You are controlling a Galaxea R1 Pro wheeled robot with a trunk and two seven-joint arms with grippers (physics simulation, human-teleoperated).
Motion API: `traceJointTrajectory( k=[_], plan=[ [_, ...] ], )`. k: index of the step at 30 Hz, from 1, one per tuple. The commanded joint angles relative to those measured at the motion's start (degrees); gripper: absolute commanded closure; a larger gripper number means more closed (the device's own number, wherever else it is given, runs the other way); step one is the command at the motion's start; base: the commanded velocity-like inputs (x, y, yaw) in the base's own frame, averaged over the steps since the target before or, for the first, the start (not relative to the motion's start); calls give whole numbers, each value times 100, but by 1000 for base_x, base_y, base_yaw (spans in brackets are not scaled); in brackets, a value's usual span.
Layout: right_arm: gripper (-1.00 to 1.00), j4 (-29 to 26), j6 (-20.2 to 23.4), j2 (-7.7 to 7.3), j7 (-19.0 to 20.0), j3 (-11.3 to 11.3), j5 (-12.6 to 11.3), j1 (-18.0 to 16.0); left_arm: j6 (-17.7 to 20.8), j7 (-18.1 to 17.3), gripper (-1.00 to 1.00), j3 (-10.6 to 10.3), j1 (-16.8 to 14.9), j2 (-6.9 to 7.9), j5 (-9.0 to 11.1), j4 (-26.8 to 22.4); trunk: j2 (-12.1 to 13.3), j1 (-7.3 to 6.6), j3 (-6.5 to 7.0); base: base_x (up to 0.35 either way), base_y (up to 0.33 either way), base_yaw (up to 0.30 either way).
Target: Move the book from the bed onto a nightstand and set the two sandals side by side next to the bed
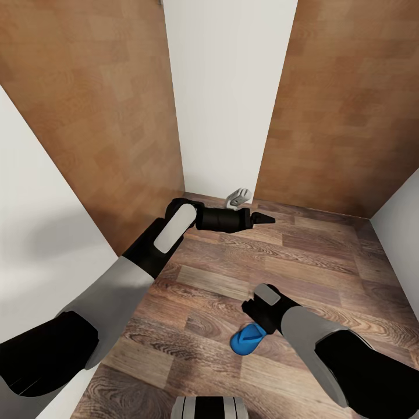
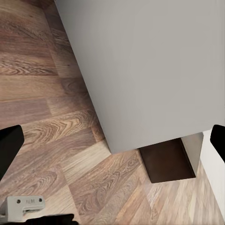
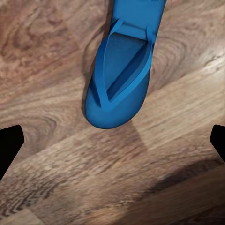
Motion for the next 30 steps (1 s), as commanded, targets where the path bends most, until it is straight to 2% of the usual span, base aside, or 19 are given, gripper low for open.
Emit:
traceJointTrajectory(
  k=[1, 7, 9, 10, 16, 30],
  plan=[
    [-100, -8, 43, -13, -10, 37, -14, -1, 12, -49, -100, 2, -4, -1, -48, 3, -2, -1, -4, 0, 0, 0],
    [-100, -7, 35, -71, 173, 37, -15, 4, 11, -48, -100, 2, -4, -1, -48, 3, -2, -1, -4, 0, 0, 0],
    [-100, -6, 34, -84, 309, 37, -15, 7, 11, -48, -100, 2, -4, -1, -48, 3, -2, -1, -4, 0, 0, 0],
    [-100, 7, 33, -114, 589, 37, -16, 9, 11, -48, -100, 2, -4, -1, -48, 3, -2, -1, -4, 0, 0, 0],
    [-100, 94, 4, -160, 798, 37, -13, 11, 11, -48, -100, 2, -4, -1, -47, 3, -2, -1, -4, 0, 0, 0],
    [-100, 116, 3, -170, 829, 37, 2, 11, 11, -42, -100, 2, -4, -1, -48, 3, -2, -1, -4, 0, 0, 0]
  ],
)
